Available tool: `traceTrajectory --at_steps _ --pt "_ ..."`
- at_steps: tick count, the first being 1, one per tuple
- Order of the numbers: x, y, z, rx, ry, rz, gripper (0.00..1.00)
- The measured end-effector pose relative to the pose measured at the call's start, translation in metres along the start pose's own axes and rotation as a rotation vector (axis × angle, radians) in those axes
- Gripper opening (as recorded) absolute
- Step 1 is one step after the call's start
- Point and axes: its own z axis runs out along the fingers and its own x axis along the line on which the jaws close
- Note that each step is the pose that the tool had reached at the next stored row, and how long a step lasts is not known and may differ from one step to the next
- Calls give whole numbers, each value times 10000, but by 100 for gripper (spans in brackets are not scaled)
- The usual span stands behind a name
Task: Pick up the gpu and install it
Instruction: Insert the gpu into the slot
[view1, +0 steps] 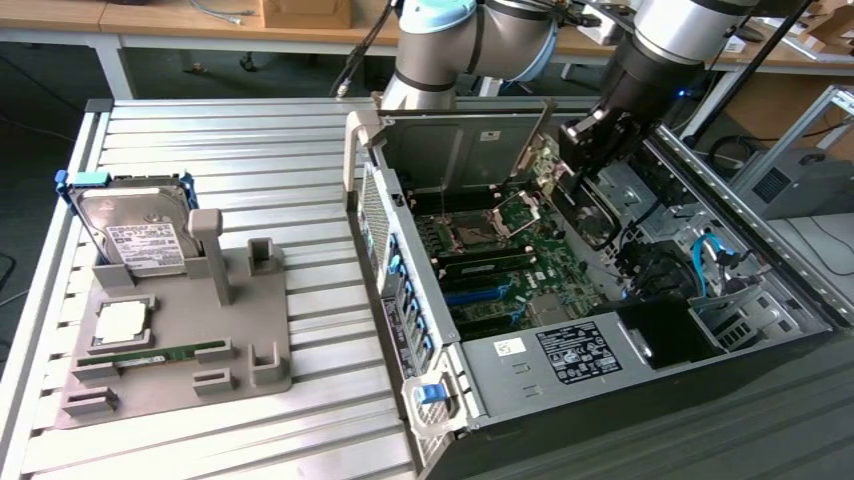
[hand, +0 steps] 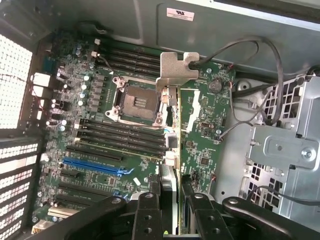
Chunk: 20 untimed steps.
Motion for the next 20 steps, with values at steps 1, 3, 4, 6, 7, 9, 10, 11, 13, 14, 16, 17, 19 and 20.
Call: traceTrajectory --at_steps 1,3,4,6,7,9,10,11,13,14,16,17,19,20 --pt "0 0 0 0 4 -54 27" --pt "0 0 0 -1 13 -176 27" --pt "0 0 0 -2 16 -216 27" --pt "0 0 0 -2 24 -321 27" --pt "0 0 0 -3 28 -366 27" --pt "0 0 0 -4 36 -470 27" --pt "0 0 0 -4 40 -524 27" --pt "0 0 0 -5 44 -570 27" --pt "0 0 0 -5 51 -666 27" --pt "0 0 0 -6 55 -721 27" --pt "0 0 0 -7 66 -856 27" --pt "0 0 0 -7 70 -903 27" --pt "0 0 0 -8 79 -1023 27" --pt "0 0 0 -9 83 -1072 27"
